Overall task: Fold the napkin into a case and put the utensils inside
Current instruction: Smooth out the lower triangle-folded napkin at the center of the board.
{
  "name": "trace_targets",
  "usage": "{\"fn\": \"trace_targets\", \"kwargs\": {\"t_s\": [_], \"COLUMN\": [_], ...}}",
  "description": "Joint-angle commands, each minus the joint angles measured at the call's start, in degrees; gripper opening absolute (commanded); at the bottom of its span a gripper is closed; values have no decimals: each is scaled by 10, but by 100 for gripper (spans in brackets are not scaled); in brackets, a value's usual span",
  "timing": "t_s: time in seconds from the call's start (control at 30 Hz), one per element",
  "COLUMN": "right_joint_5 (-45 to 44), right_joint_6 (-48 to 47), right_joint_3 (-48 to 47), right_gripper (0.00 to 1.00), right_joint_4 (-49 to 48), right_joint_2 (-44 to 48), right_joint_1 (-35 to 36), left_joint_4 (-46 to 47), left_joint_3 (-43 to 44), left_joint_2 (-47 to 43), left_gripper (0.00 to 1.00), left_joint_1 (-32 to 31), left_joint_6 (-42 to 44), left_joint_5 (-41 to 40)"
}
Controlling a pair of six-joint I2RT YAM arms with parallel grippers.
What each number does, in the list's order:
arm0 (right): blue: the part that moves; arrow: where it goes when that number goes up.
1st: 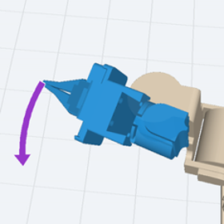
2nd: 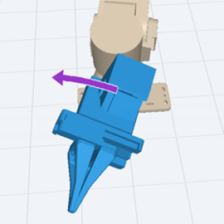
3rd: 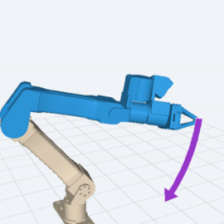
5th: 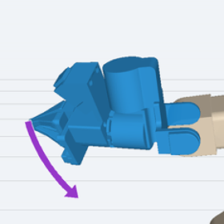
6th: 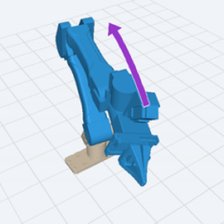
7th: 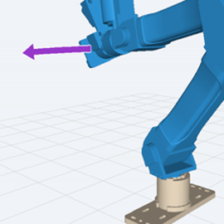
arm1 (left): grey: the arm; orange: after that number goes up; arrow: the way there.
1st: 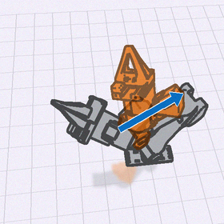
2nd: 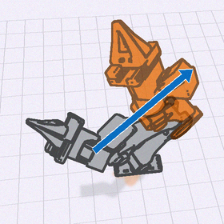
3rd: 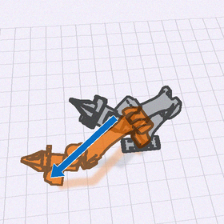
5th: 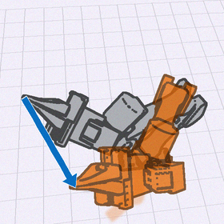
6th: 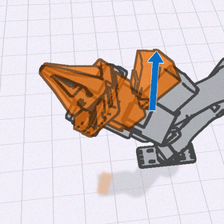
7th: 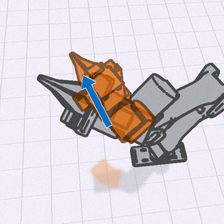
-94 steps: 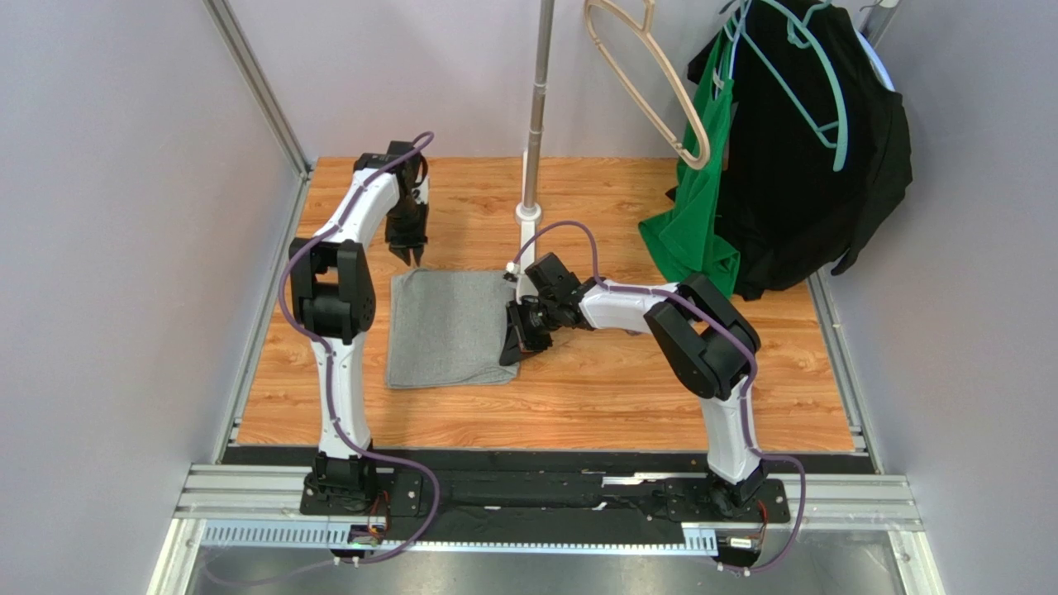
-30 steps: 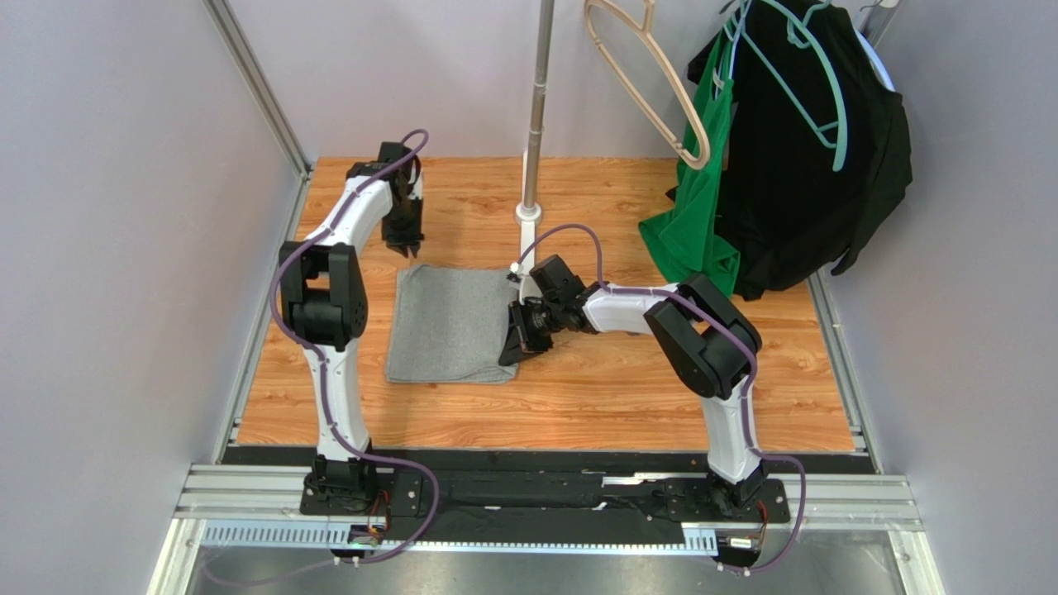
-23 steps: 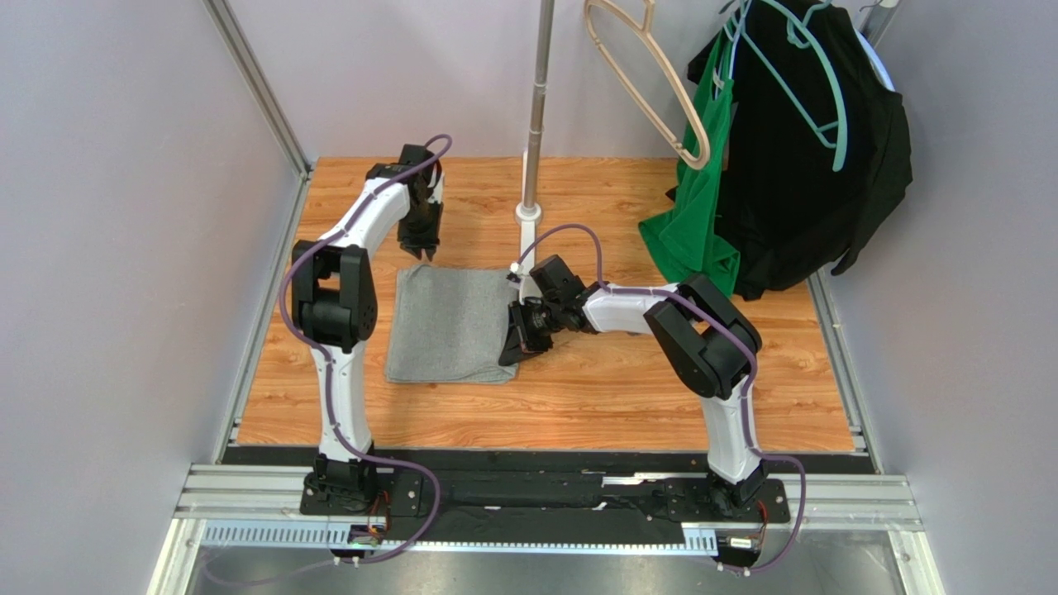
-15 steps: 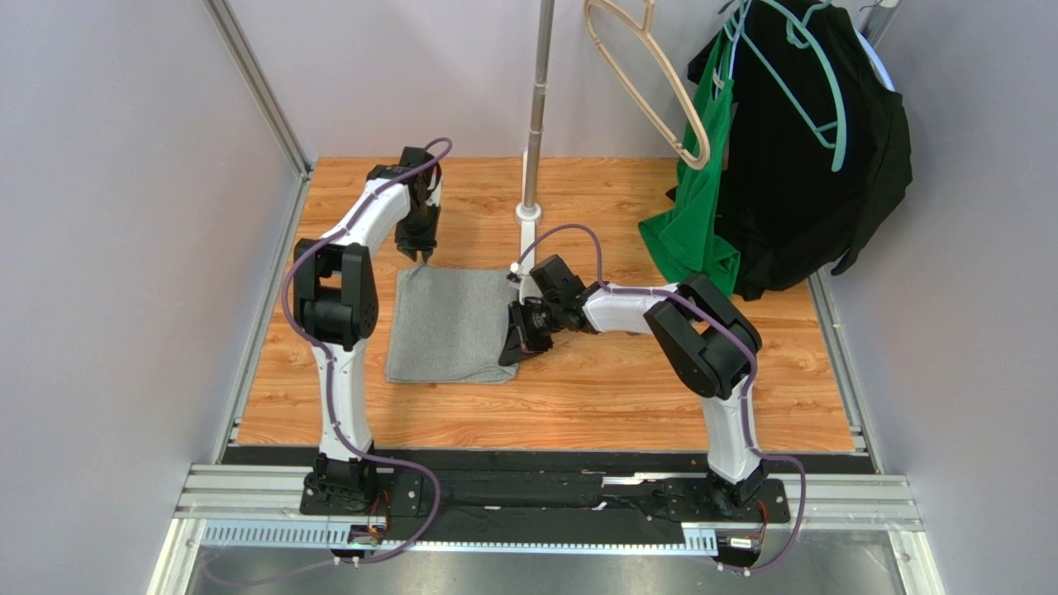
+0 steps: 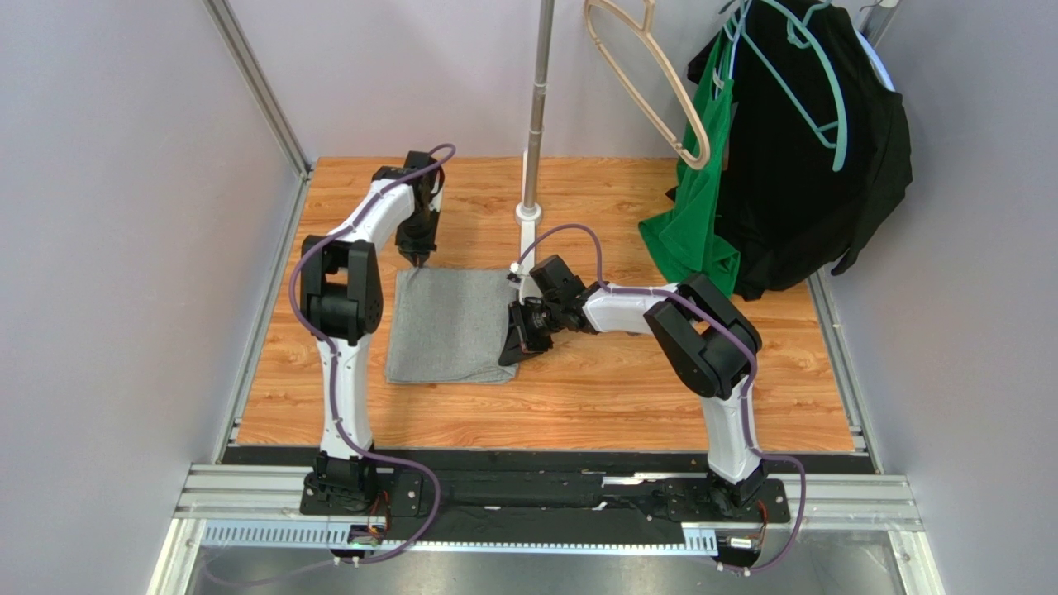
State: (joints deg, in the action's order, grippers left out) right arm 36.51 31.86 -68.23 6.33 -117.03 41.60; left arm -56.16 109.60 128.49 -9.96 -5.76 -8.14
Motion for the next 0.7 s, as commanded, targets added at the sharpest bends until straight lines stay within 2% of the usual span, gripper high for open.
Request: {"fn": "trace_targets", "kwargs": {"t_s": [0.0,0.1,0.13,0.23,0.33,0.37,0.53,0.6,0.63,0.67], "right_joint_5": [-33,-40,-43,-53,-57,-57,-56,-56,-57,-57], "right_joint_6": [-15,-12,-12,-7,-5,-5,0,0,-1,-1], "right_joint_3": [13,16,17,33,46,48,49,48,46,45], "right_gripper": [0,0,0,0,0,0,0,0,0,0], "right_joint_4": [18,20,24,20,15,16,11,11,12,12], "right_joint_2": [-17,-17,-16,-9,-13,-15,-21,-21,-20,-20], "right_joint_1": [8,8,8,9,12,13,15,16,16,17], "left_joint_4": [-31,-58,-66,-101,-122,-123,-101,-94,-87,-82], "left_joint_3": [48,86,104,152,178,180,142,118,106,94], "left_joint_2": [23,42,48,71,92,96,100,103,100,92], "left_gripper": [9,0,0,0,0,0,0,0,4,15], "left_joint_1": [-1,9,20,51,96,130,196,208,215,217], "left_joint_6": [1,-8,-11,-25,-40,-56,-116,-131,-138,-154], "left_joint_5": [-33,-42,-34,50,167,233,389,414,427,436]}}
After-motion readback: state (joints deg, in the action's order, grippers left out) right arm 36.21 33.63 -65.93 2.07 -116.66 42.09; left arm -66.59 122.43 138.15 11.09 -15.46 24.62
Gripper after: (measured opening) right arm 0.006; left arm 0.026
